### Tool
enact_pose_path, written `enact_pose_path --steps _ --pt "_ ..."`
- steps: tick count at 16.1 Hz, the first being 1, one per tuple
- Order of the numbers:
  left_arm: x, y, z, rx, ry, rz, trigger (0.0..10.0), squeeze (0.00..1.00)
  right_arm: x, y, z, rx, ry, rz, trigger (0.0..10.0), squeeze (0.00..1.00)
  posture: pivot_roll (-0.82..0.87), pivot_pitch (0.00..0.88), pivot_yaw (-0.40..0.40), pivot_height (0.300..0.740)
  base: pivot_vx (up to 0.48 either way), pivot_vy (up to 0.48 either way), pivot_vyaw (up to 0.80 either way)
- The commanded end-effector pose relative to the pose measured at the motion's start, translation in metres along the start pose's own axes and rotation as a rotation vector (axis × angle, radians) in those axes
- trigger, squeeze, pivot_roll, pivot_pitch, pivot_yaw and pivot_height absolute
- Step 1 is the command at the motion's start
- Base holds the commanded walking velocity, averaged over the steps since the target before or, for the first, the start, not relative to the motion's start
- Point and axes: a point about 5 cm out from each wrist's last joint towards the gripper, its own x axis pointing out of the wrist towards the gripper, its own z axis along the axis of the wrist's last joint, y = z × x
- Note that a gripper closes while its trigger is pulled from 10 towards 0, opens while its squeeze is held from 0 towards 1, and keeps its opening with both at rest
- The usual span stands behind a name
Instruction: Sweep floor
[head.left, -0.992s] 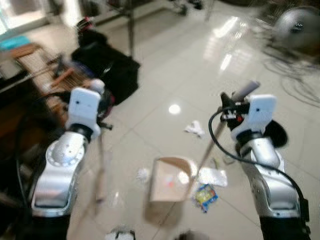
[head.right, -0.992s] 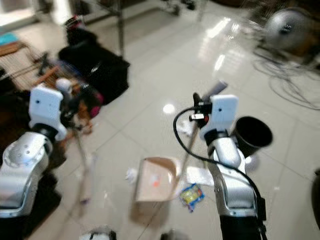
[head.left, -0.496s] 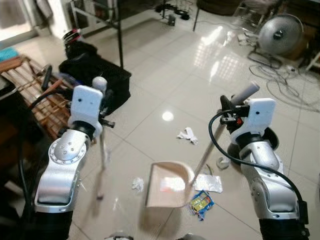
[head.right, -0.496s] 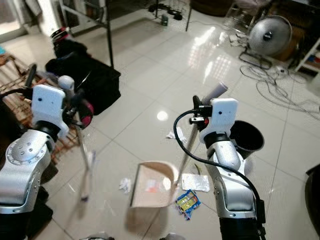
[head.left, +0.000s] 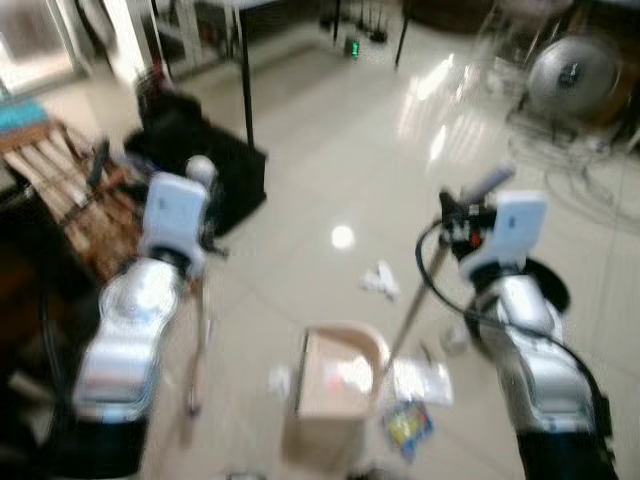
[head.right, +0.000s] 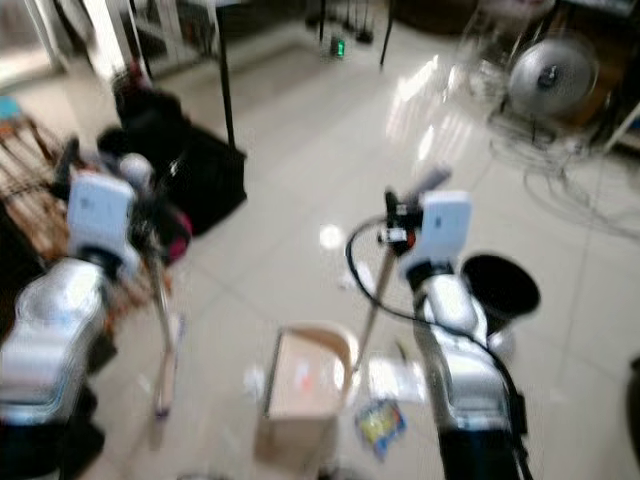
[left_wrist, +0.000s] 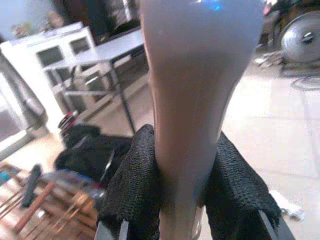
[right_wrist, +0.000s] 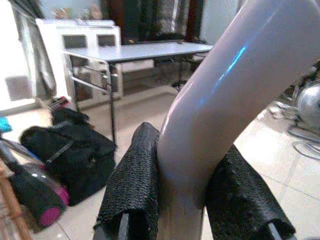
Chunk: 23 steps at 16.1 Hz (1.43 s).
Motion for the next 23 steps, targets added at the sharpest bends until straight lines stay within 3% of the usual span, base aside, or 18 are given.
enact_pose_path --steps 1,6,9,16,23 --pt "0.003 0.003 0.011 0.006 -0.061 -0.005 10.0 0.00 0.004 0.000 0.013 -0.018 -0.065 0.001 10.0 0.00 0.05 0.052 -0.071 0.740 0.356 0.000 0.00" --pt "0.005 -0.004 0.004 -0.037 -0.041 -0.034 10.0 0.00 0.007 0.001 0.009 -0.022 -0.083 -0.008 10.0 0.00 0.06 0.104 -0.076 0.740 0.214 0.000 0.00" --pt "0.014 -0.012 0.001 -0.020 -0.050 -0.051 10.0 0.00 0.011 -0.005 0.003 0.044 -0.103 -0.050 10.0 0.00 0.07 0.147 -0.059 0.740 0.000 0.000 0.00" --pt "0.028 -0.016 0.002 0.007 -0.100 -0.099 10.0 0.00 0.031 -0.009 -0.011 -0.055 -0.070 -0.009 10.0 0.00 0.09 0.306 -0.057 0.740 0.000 0.000 0.00" --pt "0.034 -0.039 0.000 0.080 -0.161 -0.245 10.0 0.00 0.036 -0.002 -0.022 -0.070 -0.109 0.015 10.0 0.00 0.14 0.399 -0.025 0.740 0.000 0.000 0.00"
